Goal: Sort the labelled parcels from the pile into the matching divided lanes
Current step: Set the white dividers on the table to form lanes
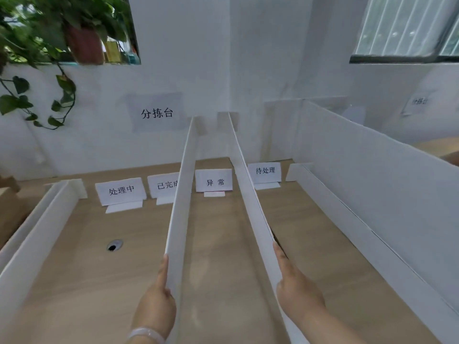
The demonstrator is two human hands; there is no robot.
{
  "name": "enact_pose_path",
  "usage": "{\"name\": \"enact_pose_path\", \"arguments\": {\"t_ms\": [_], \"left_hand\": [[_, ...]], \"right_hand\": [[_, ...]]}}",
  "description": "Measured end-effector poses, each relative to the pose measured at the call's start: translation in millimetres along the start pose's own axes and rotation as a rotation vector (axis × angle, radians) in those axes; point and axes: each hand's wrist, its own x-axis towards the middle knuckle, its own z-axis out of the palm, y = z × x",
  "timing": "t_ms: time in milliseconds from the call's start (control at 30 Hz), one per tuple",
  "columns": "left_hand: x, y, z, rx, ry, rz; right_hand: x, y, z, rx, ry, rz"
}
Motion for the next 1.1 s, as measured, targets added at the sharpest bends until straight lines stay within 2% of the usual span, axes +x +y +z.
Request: {"name": "enact_pose_path", "arguments": {"t_ms": [167, 467, 1100], "left_hand": [[-5, 18, 30, 0.011, -0.027, -0.068], [2, 28, 51, 0.025, -0.054, -0.150], [29, 21, 89, 0.053, -0.149, -0.264]], "right_hand": [[21, 41, -9, -0.074, -0.044, 0.044], [49, 64, -11, -0.008, -0.143, 0.026], [102, 83, 21, -0.038, -0.266, 0.075]]}}
